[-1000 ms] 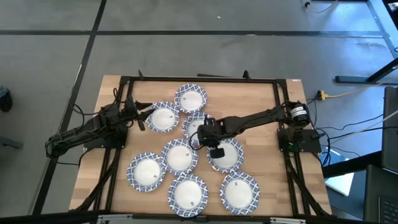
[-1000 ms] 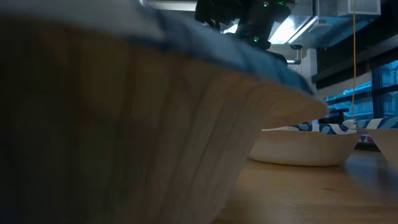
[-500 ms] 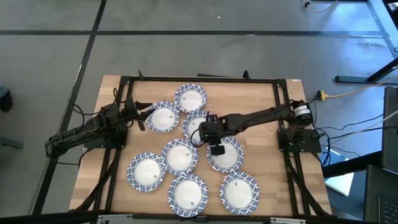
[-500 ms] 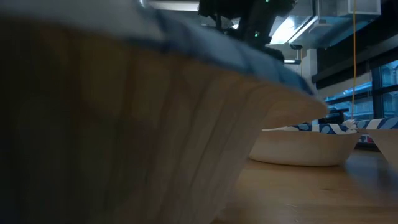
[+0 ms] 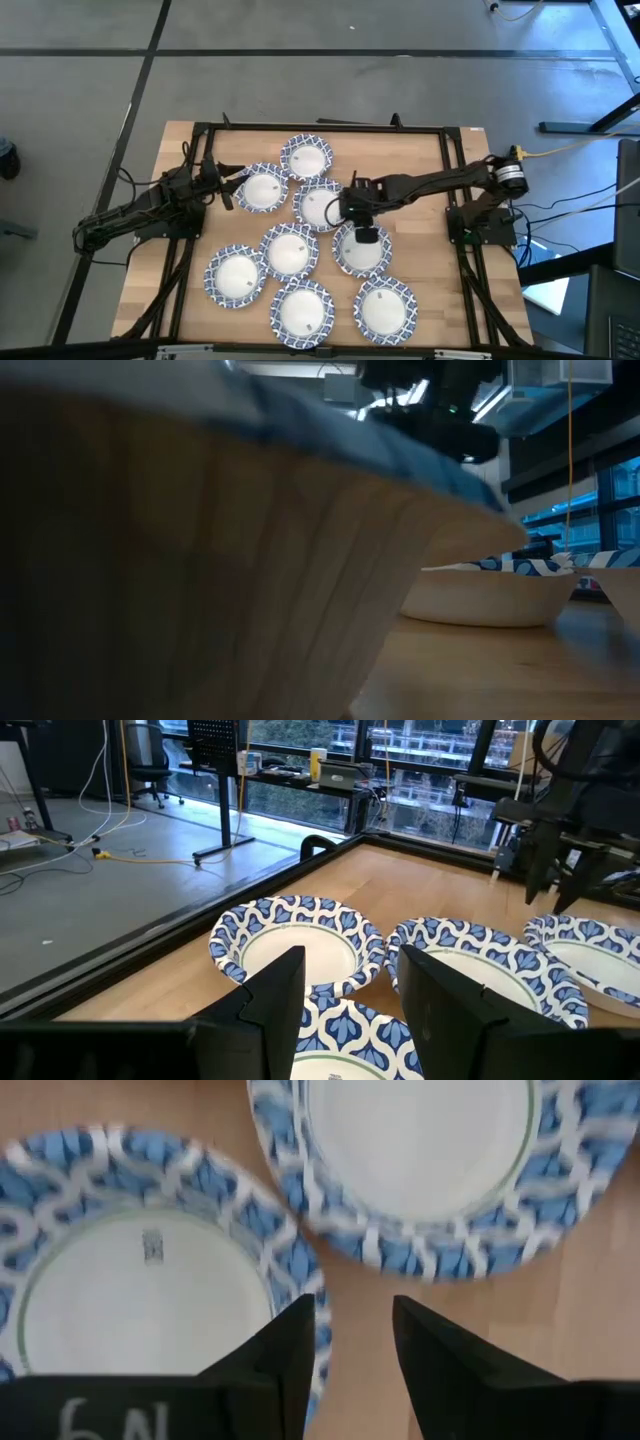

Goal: Nest bowls inside each other
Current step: Stack the blue patterned bowl on the stacked blue patterned bowls

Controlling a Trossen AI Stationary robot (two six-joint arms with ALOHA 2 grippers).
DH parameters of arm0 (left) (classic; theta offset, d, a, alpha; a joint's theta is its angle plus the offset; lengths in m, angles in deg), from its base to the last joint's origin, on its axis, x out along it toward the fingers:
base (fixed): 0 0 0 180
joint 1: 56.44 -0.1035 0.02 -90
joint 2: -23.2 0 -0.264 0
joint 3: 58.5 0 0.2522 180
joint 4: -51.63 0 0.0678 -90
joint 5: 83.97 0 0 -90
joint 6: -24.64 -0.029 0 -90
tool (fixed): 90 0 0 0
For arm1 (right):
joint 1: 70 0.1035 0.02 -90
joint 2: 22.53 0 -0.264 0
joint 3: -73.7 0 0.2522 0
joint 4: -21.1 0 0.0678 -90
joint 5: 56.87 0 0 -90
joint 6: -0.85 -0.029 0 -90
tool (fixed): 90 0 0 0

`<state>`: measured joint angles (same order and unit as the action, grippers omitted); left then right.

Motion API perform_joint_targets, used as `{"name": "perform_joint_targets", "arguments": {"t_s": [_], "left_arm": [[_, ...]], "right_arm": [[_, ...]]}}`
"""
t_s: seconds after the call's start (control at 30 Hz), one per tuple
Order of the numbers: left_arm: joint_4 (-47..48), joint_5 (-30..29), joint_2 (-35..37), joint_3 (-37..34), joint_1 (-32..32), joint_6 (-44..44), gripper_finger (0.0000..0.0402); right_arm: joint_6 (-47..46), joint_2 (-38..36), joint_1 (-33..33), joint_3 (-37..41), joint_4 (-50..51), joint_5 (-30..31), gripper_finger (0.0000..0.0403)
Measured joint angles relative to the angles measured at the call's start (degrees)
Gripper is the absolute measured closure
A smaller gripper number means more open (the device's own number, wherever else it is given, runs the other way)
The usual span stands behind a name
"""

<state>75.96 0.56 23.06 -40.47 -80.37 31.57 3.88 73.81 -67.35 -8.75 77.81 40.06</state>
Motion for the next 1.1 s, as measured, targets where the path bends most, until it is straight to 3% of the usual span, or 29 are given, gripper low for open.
{"name": "perform_joint_targets", "arguments": {"t_s": [0.4, 0.87, 1.1], "left_arm": [[0.00, -0.01, 0.00, -0.01, 0.00, -0.01, 0.0247], [0.00, 0.01, 0.00, -0.02, 0.01, 0.03, 0.0247], [0.00, -0.01, 0.00, -0.02, -0.01, 0.05, 0.0247]], "right_arm": [[-10.07, -7.15, 1.16, 13.61, -6.25, -1.28, 0.0265], [-10.47, -6.76, 2.56, 15.63, -8.60, -2.00, 0.0265], [-13.29, -6.76, 2.49, 15.63, -8.59, 1.52, 0.0265]]}}
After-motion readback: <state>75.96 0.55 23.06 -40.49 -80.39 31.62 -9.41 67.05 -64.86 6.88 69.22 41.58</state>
